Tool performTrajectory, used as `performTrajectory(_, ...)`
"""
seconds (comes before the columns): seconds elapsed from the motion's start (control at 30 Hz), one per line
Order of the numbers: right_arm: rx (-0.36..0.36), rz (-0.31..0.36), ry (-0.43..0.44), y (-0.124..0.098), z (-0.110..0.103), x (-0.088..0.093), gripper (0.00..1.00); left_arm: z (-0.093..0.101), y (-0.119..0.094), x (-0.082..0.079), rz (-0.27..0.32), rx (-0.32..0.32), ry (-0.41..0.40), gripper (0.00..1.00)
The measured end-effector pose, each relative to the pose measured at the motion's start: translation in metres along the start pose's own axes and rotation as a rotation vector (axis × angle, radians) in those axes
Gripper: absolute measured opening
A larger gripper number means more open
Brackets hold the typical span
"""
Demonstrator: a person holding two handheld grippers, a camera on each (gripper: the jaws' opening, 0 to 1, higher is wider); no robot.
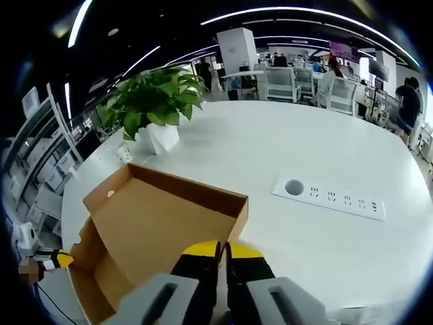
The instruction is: Operate the shoe box by opening the lid, removing the specified soft item, and placing it in the target area until the item is outside and the box remains undamaged.
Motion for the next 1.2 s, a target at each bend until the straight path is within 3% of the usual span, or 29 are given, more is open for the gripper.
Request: performTrajectory(1.2, -0.020, 0.063, -0.002, -0.022, -0.008, -0.005, 0.00, 0.000, -0.002, 0.000, -0.006, -0.007, 0.005, 0.04)
Point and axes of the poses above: the point that each gripper's makers call its tool centre point, and the gripper's own axes: y roughly forward along the fingers, z roughly to its right, x roughly out of its underside, the point moved 7 cm from there along -y, roughly backward along the fingers, and after that the axes turned 2 degrees about y, right-handed, at the moved point
